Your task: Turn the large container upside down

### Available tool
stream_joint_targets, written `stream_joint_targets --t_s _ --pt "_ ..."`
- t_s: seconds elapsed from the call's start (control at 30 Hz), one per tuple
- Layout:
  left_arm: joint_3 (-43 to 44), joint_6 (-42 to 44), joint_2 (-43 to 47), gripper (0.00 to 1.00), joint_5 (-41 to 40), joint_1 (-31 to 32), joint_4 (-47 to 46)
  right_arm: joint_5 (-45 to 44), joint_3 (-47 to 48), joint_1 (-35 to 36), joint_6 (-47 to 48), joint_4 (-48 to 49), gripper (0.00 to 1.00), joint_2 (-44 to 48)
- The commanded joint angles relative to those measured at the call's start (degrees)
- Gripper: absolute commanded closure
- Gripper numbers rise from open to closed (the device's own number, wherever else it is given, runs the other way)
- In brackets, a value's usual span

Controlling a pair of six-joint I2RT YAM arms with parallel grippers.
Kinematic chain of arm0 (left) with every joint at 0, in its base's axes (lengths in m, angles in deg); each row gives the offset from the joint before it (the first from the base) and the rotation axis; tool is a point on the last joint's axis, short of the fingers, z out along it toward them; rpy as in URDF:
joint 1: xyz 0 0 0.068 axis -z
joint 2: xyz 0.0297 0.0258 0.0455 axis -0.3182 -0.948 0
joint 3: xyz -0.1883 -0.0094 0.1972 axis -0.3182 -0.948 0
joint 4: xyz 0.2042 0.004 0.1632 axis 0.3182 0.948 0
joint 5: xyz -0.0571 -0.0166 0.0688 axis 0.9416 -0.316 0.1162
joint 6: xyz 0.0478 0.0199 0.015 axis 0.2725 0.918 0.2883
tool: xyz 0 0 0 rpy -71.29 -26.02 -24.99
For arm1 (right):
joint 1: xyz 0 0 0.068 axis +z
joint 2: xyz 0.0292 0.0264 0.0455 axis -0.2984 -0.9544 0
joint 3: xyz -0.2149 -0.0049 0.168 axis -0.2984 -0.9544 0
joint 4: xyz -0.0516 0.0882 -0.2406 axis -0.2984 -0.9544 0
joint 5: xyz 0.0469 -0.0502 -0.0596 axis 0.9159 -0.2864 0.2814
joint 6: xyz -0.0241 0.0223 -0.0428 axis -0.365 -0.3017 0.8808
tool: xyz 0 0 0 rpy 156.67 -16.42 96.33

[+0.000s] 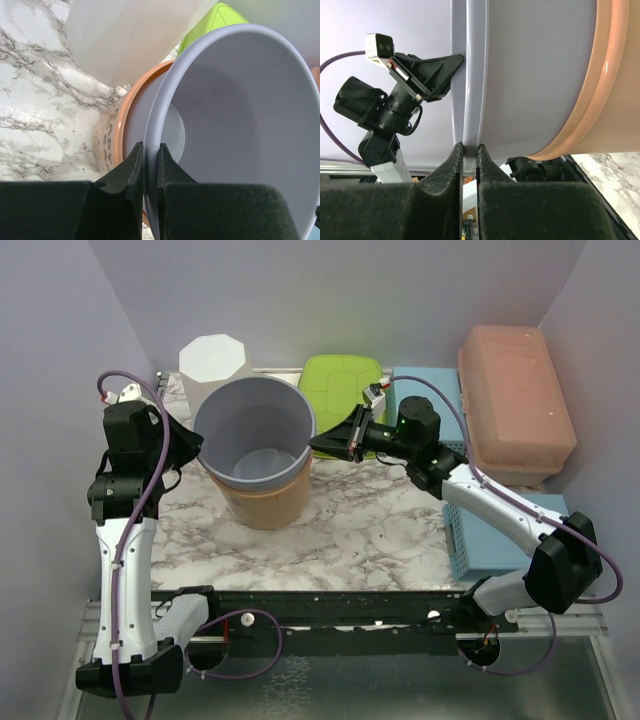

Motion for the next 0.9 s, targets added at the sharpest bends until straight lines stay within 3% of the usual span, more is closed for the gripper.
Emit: stream_joint_targets --t_s 0.0,0.47,0.53,0.67,0.87 --pt "0.66 -0.62 2.14 0.98 1.11 0.67 -3.15 1.48 1.08 0.19 0.09 3.57 0.89 0.87" --pt "-1.45 -0.31 3.63 1.0 6.29 0.81 -6.02 -4.79 -2.42 0.2 -6.83 12.74 0.6 -0.53" --pt "-1.35 -0.38 3.71 1.0 6.81 0.86 -6.51 -4.78 -1.57 0.18 -7.03 12.56 0.63 -1.14" --pt "-0.23 -0.6 3.68 1.0 7.03 0.89 -7.02 -4.43 0.65 0.23 -5.94 10.81 0.84 -1.69" --pt "2.8 -0.77 2.67 1.0 6.43 0.88 -7.23 -3.88 1.52 0.18 -4.1 8.33 0.92 -0.27"
